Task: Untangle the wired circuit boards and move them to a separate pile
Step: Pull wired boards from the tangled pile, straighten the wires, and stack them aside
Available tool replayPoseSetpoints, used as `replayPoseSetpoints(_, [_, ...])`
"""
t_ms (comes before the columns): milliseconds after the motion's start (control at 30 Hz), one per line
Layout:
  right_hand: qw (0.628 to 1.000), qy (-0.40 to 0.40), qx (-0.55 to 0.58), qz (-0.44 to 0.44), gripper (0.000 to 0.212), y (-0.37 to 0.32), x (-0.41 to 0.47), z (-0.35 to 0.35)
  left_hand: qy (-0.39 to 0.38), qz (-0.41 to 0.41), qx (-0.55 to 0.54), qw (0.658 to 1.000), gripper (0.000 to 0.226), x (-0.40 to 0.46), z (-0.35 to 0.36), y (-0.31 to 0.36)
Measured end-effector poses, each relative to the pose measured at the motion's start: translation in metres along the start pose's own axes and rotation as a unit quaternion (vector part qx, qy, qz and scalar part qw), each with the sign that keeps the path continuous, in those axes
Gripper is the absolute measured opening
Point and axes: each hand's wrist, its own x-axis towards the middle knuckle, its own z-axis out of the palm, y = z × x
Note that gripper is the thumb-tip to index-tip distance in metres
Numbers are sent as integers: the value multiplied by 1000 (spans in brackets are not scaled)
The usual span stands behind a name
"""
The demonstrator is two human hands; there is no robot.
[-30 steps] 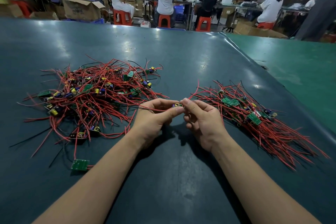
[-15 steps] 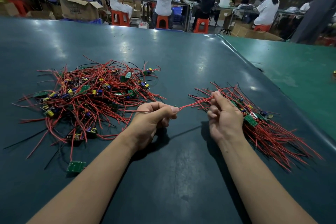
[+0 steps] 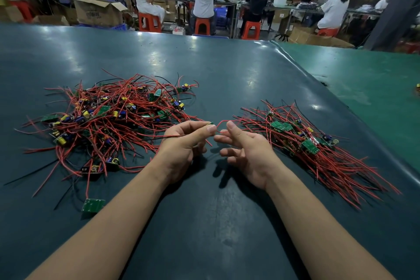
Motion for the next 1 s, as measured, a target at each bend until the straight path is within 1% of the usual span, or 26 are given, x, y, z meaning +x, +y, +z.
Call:
replayPoseSetpoints(100, [1000, -7, 5, 9, 31, -1, -1, -3, -4, 4, -19, 1000, 25, 0, -1, 0])
replayPoseSetpoints(167, [1000, -24, -9, -16, 31, 1, -2, 0, -23, 10, 11, 1000, 28, -2, -1, -1])
replayPoseSetpoints(233, [999, -21, -10, -46, 20, 4, -2, 1, -48, 20, 70, 996, 30, -5, 0, -2])
replayPoseSetpoints(300, [998, -6, 12, -60, 9, 2, 0, 0, -59, 25, 98, 993, 31, -6, 1, -3])
replayPoseSetpoints(333, [998, 3, 29, -61, 8, 2, 1, 0, -60, 23, 98, 993, 31, -6, 1, -2])
replayPoseSetpoints(400, [997, 22, 51, -60, 12, 1, 2, -1, -62, 13, 90, 994, 26, -4, 1, -1])
replayPoseSetpoints(500, [995, 46, 47, -79, 11, -1, 4, -3, -71, 0, 79, 994, 19, -4, 0, 1])
replayPoseSetpoints(567, [991, 64, 64, -99, 14, -5, 6, -7, -78, -8, 69, 994, 13, -4, 0, 2])
replayPoseSetpoints(700, [977, 111, 120, -138, 11, -13, 11, -19, -84, -12, 68, 994, 6, -5, 0, 4])
replayPoseSetpoints(733, [972, 122, 134, -148, 12, -15, 11, -22, -89, -11, 70, 994, 6, -5, -1, 4])
replayPoseSetpoints(833, [954, 155, 178, -182, 13, -19, 12, -29, -99, -9, 73, 992, 16, -4, -3, 3])
replayPoseSetpoints(867, [946, 172, 194, -197, 13, -19, 12, -30, -98, -8, 68, 993, 12, -4, -3, 3])
replayPoseSetpoints(933, [928, 201, 222, -223, 19, -19, 11, -30, -86, -5, 42, 995, 6, -3, -3, 3])
replayPoseSetpoints(1000, [920, 206, 251, -219, 29, -18, 10, -30, -64, -3, -9, 998, 8, -1, -5, 3])
